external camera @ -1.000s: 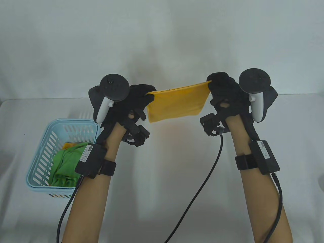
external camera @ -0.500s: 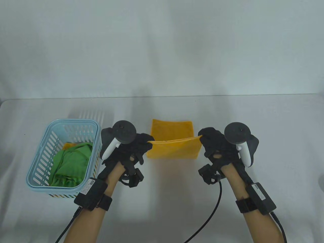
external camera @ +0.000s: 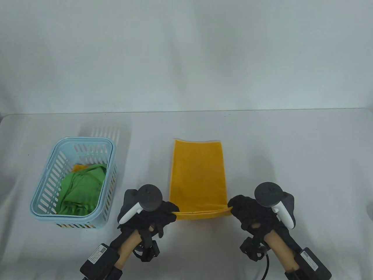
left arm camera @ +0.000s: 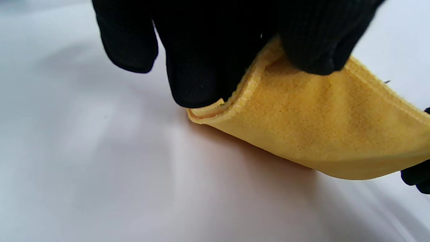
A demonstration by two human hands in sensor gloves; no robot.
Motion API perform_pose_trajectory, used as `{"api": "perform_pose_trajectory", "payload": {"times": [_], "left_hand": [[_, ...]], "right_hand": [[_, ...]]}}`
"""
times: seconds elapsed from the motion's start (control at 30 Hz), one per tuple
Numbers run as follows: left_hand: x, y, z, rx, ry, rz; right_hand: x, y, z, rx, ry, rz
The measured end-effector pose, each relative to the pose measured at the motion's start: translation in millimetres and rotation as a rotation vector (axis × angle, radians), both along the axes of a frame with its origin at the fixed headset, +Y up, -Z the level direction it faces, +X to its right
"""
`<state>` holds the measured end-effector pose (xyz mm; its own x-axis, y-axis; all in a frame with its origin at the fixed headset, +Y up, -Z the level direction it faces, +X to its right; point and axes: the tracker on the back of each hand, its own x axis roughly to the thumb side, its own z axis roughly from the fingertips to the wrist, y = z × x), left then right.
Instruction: Roll square towel into towel roll
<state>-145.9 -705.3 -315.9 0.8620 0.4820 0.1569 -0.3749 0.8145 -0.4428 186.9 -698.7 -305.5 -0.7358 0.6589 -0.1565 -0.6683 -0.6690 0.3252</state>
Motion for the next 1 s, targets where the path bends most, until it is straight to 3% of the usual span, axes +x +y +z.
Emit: {"api": "perform_pose_trajectory", "payload": {"times": [0.43,0.6,1.0], "left_hand": [[23,-32,9,-0.069,-0.195,-0.287],[27,-33,12,-0.061,-0.227,-0.327],[11,-41,-9,-0.162,-0.037,-0.197]], "right_hand": [[-15,-39,5,-0.221,0.162,0.204],[-14,-44,6,-0.256,0.148,0.206],[-5,-53,-6,-0.227,0.001,0.126]]}}
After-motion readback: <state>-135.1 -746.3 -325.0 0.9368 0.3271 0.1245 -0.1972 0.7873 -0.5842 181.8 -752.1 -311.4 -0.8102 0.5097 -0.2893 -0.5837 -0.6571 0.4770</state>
